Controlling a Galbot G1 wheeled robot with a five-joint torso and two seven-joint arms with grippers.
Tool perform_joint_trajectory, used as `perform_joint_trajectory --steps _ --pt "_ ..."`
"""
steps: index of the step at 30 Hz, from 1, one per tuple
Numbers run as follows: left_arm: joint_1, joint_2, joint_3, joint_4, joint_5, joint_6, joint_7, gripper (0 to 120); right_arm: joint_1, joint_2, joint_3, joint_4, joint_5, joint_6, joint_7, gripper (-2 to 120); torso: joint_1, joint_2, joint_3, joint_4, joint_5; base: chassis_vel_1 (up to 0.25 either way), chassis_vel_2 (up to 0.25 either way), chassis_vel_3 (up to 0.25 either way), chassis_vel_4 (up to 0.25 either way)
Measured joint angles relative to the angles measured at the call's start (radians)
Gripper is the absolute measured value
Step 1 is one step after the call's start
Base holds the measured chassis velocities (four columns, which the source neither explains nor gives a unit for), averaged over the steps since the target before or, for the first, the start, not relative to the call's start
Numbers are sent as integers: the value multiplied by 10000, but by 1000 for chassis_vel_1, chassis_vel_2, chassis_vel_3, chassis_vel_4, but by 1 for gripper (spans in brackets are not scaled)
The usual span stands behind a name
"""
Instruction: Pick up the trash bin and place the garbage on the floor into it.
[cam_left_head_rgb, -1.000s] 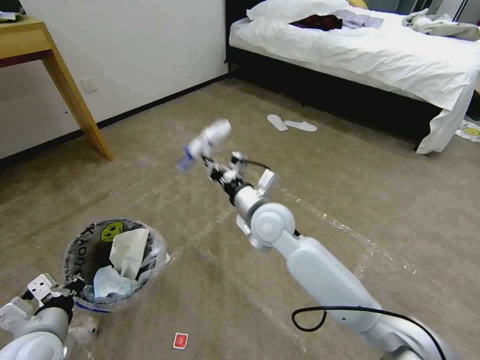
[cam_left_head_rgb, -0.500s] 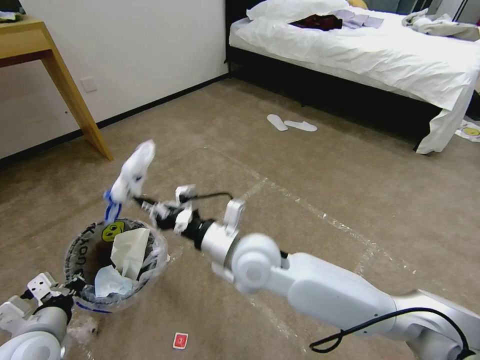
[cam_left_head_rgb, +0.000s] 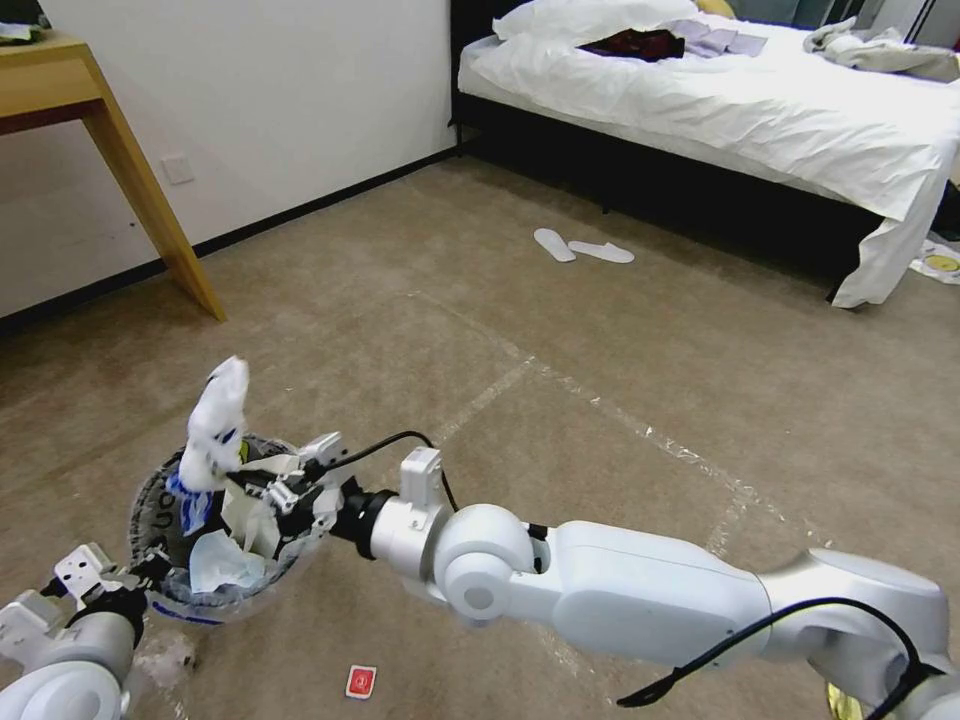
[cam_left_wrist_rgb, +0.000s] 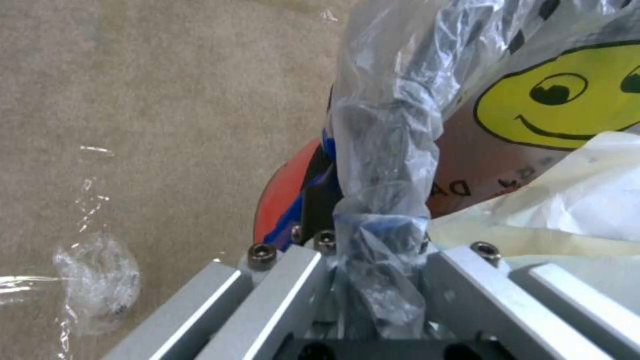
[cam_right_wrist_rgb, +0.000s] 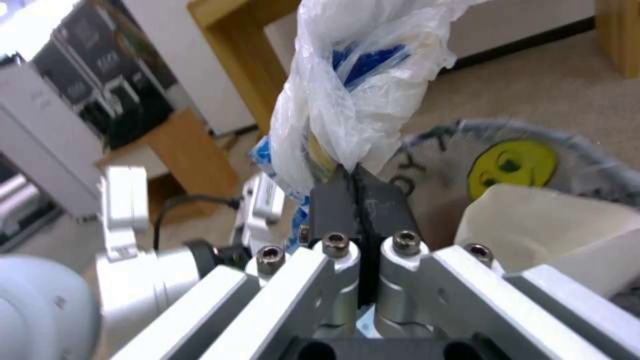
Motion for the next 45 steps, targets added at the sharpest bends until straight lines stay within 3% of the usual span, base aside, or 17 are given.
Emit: perform_joint_trajectory --steps 13,21,33,45 --pt "96 -37 -45 -356 -45 -12 12 0 523 661 -882 -1146 -801 -32 182 0 0 0 0 -1 1 0 0 0 0" --pt "95 3 -31 -362 -81 -12 12 0 449 678 -1071 -1572 -1258 84 158 0 0 0 0 -1 1 0 0 0 0" --pt "128 34 -43 -342 -93 -21 26 0 439 1425 -1359 -3185 -2080 451 118 0 1 0 0 0 1 0 0 0 0" --pt "85 -12 12 -265 -73 -29 46 0 432 1973 -1381 -3908 -2321 509 355 0 0 0 0 -1 1 0 0 0 0"
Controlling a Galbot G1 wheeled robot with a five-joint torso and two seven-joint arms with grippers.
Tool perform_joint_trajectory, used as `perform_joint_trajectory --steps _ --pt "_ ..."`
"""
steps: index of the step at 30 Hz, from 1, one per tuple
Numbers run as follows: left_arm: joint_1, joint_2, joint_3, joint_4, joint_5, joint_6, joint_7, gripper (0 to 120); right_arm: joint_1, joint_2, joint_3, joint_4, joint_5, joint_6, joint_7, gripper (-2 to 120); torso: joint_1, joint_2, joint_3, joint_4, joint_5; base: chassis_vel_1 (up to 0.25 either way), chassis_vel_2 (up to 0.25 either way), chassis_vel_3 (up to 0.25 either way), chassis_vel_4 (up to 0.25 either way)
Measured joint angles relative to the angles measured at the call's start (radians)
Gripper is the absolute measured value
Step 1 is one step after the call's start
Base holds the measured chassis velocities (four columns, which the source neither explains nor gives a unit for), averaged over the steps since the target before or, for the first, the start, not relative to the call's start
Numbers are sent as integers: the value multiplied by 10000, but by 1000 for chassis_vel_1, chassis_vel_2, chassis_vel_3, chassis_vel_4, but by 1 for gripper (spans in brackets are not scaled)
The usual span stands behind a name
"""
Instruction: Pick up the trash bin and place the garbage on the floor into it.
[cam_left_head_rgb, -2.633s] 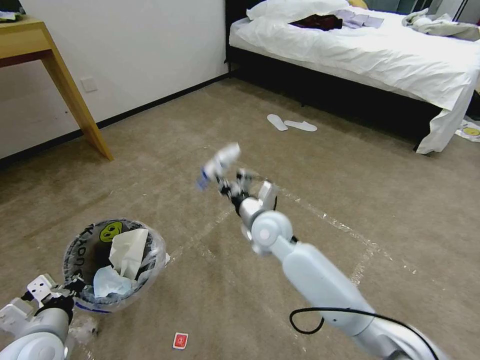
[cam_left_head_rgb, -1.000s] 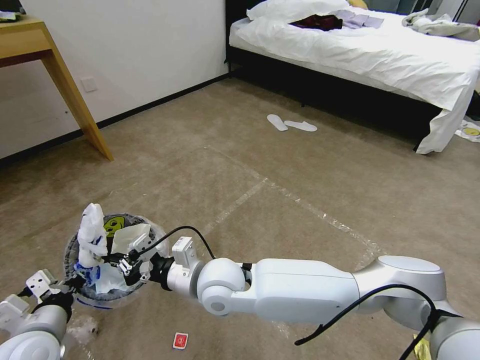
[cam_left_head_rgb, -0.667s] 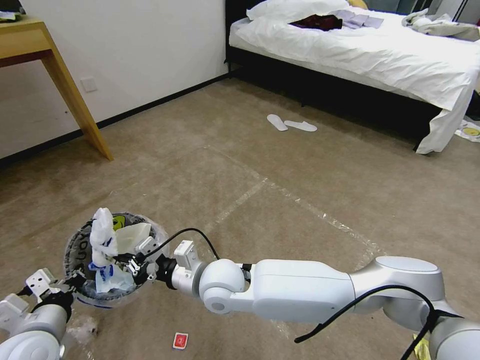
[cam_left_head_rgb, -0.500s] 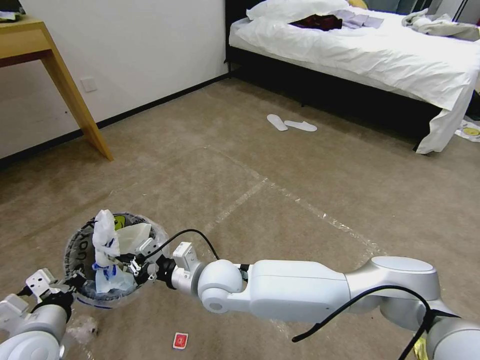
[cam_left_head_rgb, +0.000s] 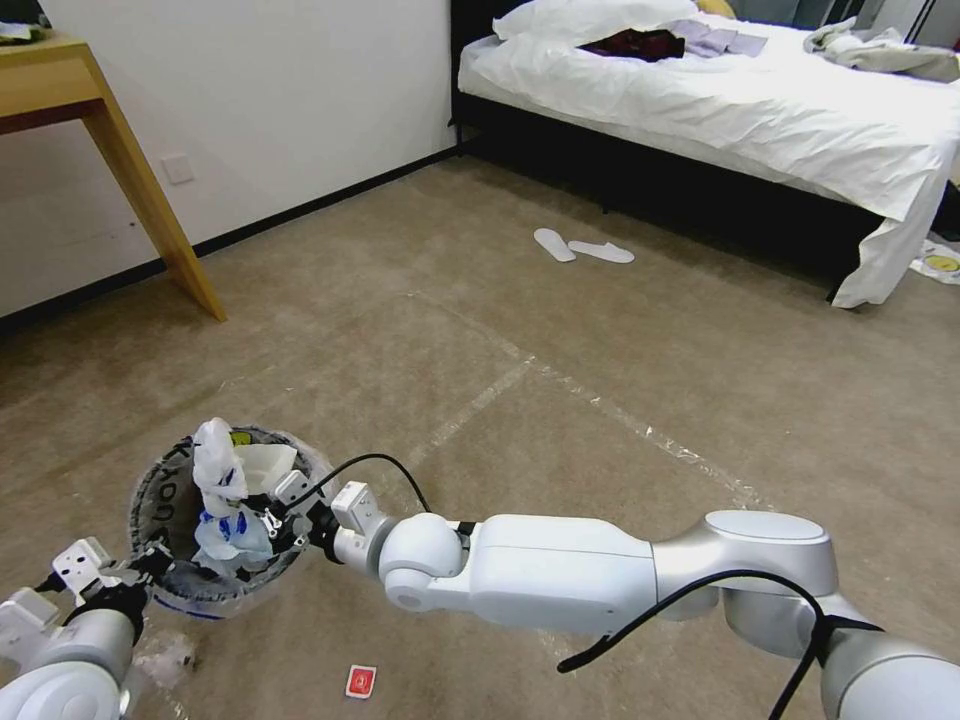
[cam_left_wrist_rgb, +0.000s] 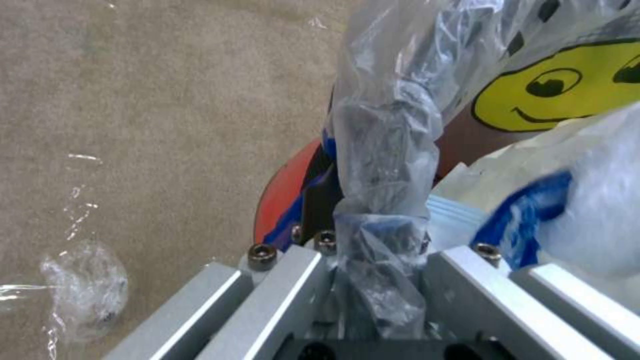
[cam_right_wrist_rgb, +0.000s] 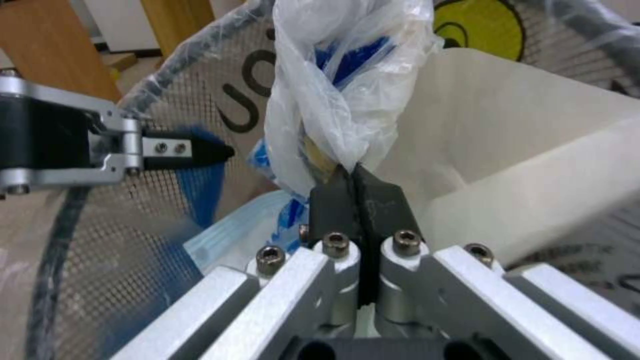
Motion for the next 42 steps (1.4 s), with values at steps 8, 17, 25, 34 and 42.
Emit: perform_joint_trajectory --steps 8,17,25,34,42 --pt "18 -29 23 -12 35 -3 7 0 -44 11 4 71 -80 -29 124 10 0 0 0 0 1 0 0 0 0" --pt "46 -51 37 -24 51 -8 8 0 47 -249 5 505 -56 -127 261 42 0 0 0 0 1 0 0 0 0" --pt "84 -114 34 -92 76 -60 16 0 142 -319 6 680 -26 -204 360 73 0 0 0 0 1 0 0 0 0" --pt "145 -127 -6 -150 76 -120 31 0 132 -338 1 778 -29 -239 502 98 0 0 0 0 1 0 0 0 0" --pt "212 -128 -14 -185 79 -127 41 0 133 -440 403 1222 4 -341 753 100 0 0 0 0 1 0 0 0 0"
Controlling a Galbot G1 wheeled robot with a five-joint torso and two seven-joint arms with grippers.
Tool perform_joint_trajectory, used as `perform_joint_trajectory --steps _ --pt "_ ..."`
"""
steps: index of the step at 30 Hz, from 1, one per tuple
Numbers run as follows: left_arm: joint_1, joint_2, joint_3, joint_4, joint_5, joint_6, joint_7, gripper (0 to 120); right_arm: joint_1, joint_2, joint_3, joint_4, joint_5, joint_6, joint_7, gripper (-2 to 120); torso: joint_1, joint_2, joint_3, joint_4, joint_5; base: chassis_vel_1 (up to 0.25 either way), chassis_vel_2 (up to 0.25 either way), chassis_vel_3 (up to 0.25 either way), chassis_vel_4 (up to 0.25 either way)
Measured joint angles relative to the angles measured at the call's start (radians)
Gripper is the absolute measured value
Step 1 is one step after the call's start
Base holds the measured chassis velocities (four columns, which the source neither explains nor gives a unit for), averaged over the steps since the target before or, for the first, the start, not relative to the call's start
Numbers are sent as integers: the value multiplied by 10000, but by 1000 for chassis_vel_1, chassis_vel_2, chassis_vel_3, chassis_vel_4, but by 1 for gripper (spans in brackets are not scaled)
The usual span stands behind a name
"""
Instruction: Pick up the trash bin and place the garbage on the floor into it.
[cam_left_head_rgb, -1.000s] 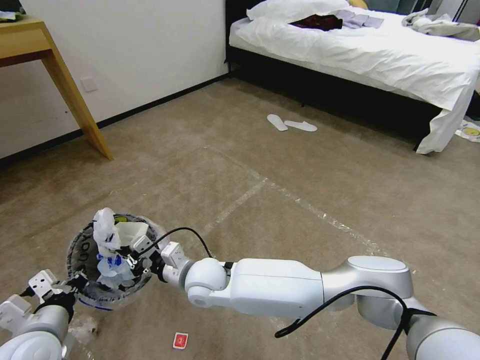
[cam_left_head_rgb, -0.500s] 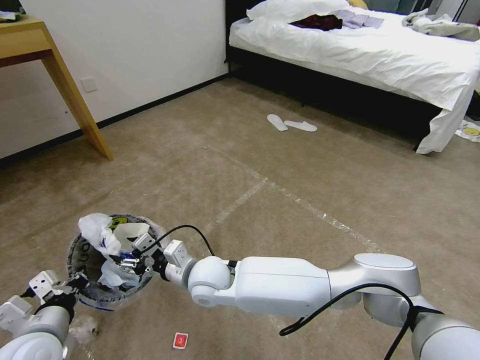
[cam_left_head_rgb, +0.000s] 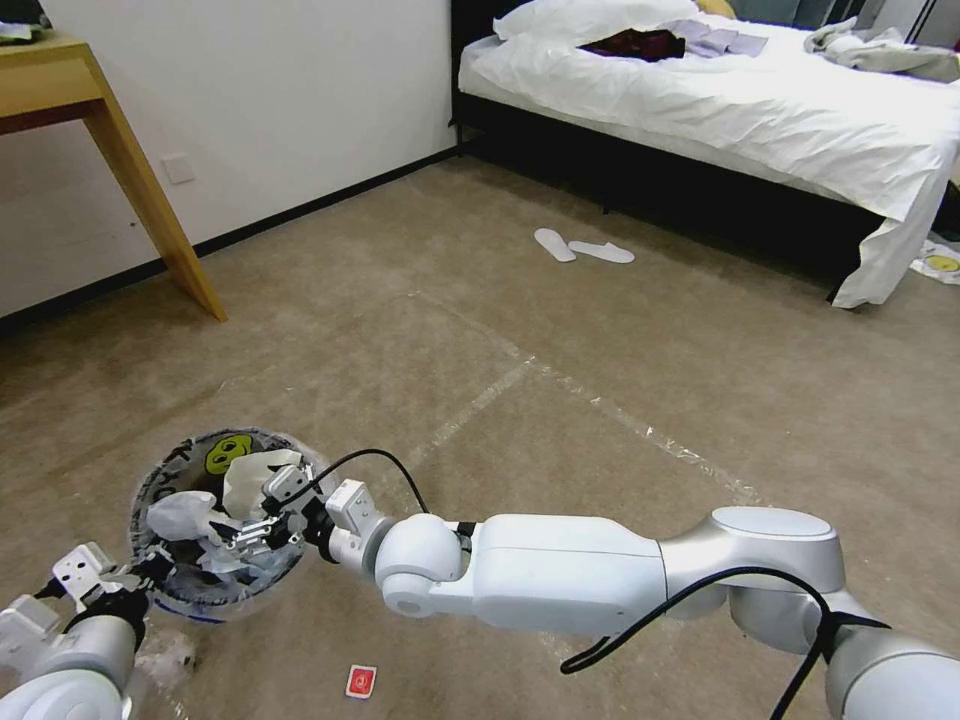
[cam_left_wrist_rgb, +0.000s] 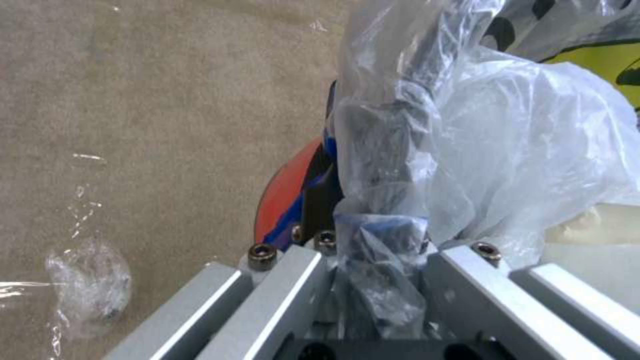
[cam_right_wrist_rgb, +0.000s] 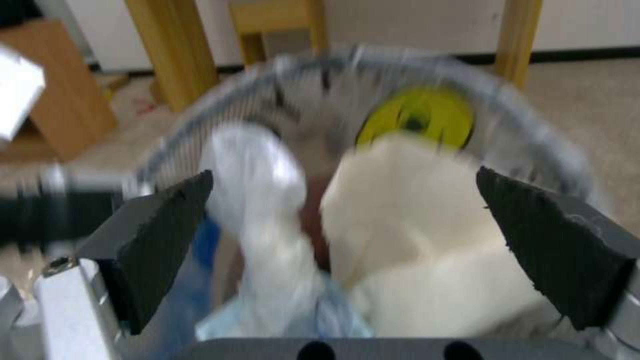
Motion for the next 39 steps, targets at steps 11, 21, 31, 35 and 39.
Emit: perform_joint_trajectory --steps 11,21,31,35,39 --pt "-9 91 -94 -3 -14 -1 -10 0 -389 -453 2189 1281 233 -93 130 100 0 0 0 1 0 0 0 0 0" --pt "-10 108 -111 108 143 -43 34 0 -1739 -1651 5095 2639 257 -191 -166 100 0 0 0 1 2 0 0 0 0" --pt "-25 -18 27 230 375 -109 78 0 -4072 -4051 8262 4071 -207 -185 -583 100 0 0 0 -3 4 0 0 0 0" --pt "-54 -90 75 215 462 -108 78 0 -4751 -4343 9188 4384 -540 19 -571 100 0 0 -1 2 2 0 0 0 0" --pt "-5 -190 89 162 739 -207 173 0 -6112 -4295 10948 4611 -1375 530 -664 100 0 0 0 -1 3 0 0 0 0"
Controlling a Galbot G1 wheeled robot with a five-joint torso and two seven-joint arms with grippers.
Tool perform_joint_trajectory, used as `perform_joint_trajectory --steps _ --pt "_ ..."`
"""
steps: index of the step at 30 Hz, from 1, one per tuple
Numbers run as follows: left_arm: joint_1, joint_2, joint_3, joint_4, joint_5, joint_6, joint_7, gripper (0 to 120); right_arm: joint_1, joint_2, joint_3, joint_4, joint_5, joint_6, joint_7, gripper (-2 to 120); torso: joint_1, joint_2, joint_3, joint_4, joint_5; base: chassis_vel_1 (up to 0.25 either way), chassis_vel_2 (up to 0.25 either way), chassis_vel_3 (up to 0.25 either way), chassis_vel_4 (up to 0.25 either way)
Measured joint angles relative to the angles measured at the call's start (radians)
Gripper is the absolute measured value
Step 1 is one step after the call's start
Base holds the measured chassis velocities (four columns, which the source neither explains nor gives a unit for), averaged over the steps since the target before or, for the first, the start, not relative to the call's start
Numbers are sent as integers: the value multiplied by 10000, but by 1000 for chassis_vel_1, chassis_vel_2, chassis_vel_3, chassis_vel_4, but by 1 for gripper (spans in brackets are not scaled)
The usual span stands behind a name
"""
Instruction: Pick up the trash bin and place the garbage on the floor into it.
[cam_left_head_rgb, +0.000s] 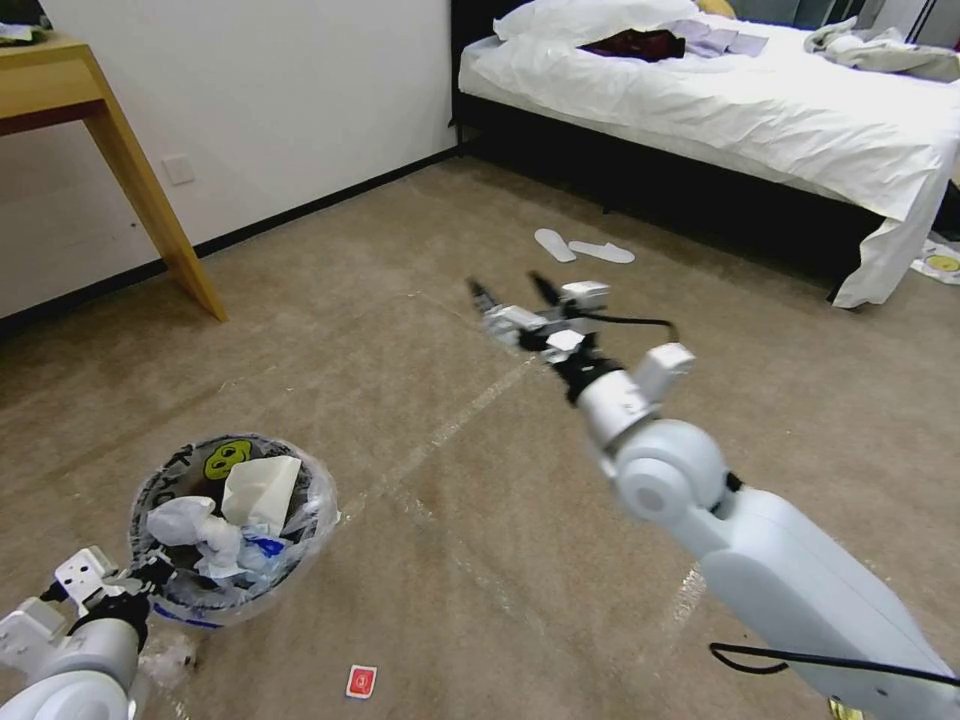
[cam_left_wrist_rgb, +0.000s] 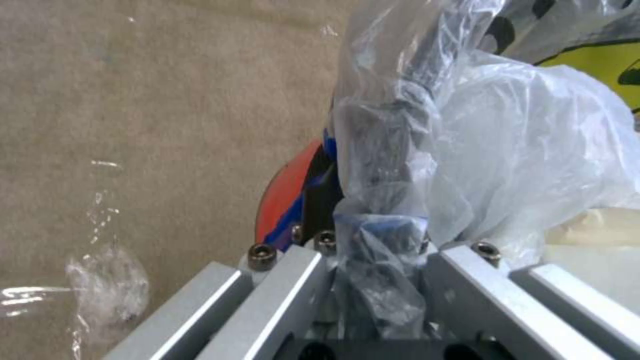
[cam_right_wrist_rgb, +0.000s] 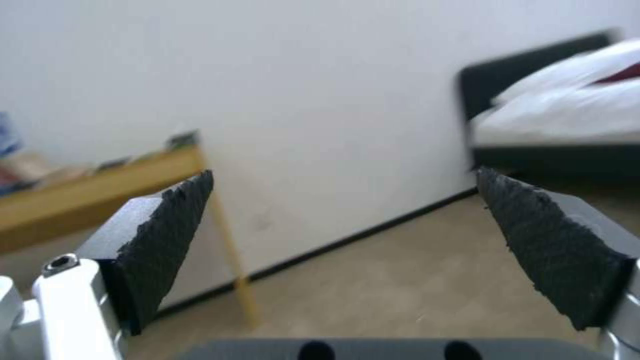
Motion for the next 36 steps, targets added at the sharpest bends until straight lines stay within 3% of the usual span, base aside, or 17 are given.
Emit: perform_joint_trajectory --steps 4,7,11,16,24,36 --pt "63 -23 -36 -60 91 -50 36 0 -843 201 1021 209 -281 144 -134 100 -1 1 -1 1 0 0 0 0 0" --pt "101 -51 -118 -94 220 -127 81 0 -2053 524 2207 333 -1278 719 -569 100 0 1 0 0 -2 0 0 0 0" --pt "145 -78 -155 -103 311 -189 141 0 -2610 665 2780 217 -2037 1191 -942 100 -1 0 0 1 -2 0 0 0 0" --pt "215 -160 -194 -146 471 -310 256 0 -3823 1634 4146 99 -3343 2031 -1373 100 0 1 -1 0 -4 0 0 0 0" --pt "205 -185 -282 -185 566 -448 359 0 -5283 2548 5233 279 -3853 2641 -1556 100 -1 1 -1 0 -3 0 0 0 0" --pt "167 -304 -220 -261 793 -738 600 0 -6507 3497 6026 1171 -4439 2654 -1624 100 -1 1 0 -1 -4 0 0 0 0"
